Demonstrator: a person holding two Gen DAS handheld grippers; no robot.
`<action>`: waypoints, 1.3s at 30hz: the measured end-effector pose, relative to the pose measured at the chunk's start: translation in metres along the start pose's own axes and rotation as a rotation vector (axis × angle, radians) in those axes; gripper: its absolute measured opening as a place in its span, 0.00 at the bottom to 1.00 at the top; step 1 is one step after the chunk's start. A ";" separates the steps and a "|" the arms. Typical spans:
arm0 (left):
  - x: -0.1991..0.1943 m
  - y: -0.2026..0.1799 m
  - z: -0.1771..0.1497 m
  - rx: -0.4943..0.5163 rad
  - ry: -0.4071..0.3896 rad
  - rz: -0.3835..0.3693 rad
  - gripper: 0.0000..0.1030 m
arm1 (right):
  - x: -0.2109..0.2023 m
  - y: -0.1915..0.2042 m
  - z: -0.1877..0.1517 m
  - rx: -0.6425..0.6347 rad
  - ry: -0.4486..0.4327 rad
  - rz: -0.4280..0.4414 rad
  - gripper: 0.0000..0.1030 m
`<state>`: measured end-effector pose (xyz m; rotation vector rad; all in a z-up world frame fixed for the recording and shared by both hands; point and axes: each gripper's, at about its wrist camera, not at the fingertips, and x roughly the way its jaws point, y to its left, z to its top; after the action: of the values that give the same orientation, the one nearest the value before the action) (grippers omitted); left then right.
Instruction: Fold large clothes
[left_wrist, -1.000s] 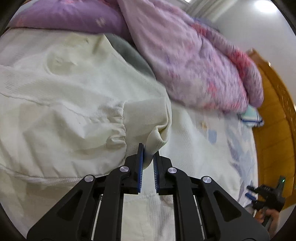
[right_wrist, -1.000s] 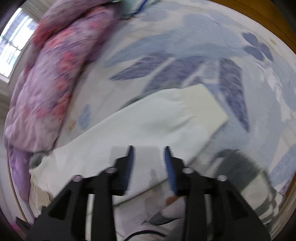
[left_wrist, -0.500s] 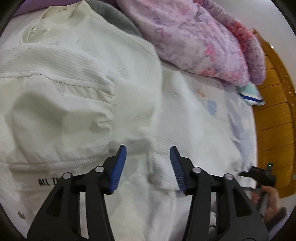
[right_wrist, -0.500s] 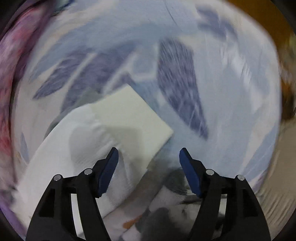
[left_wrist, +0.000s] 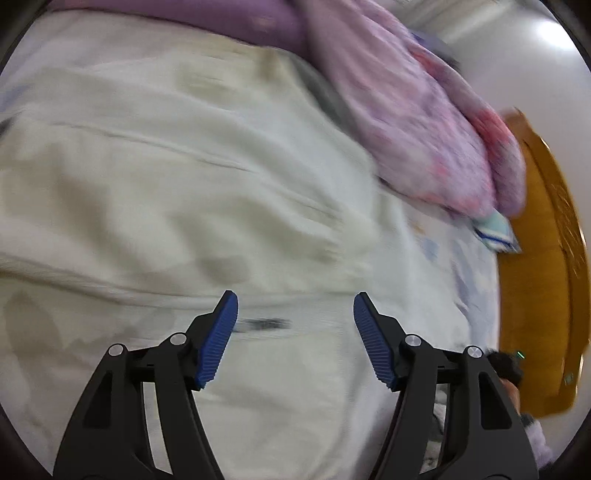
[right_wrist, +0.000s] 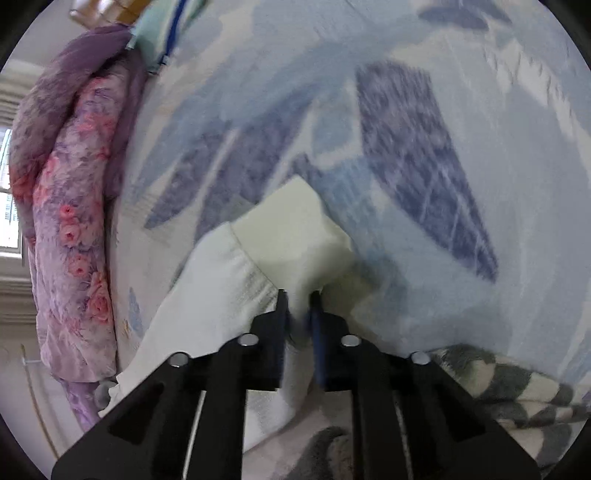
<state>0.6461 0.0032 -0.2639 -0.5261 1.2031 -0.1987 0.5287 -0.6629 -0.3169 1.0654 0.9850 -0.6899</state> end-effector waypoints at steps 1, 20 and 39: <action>-0.009 0.016 0.004 -0.027 -0.017 0.028 0.64 | -0.010 0.011 -0.004 -0.043 -0.031 -0.019 0.09; -0.134 0.180 0.036 -0.188 -0.137 0.181 0.65 | -0.095 0.355 -0.347 -0.814 0.024 0.525 0.07; -0.191 0.276 0.042 -0.250 -0.163 0.207 0.67 | 0.039 0.424 -0.634 -1.103 0.498 0.375 0.26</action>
<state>0.5814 0.3332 -0.2282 -0.6180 1.1201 0.1703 0.7038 0.0797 -0.2850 0.3838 1.2921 0.4599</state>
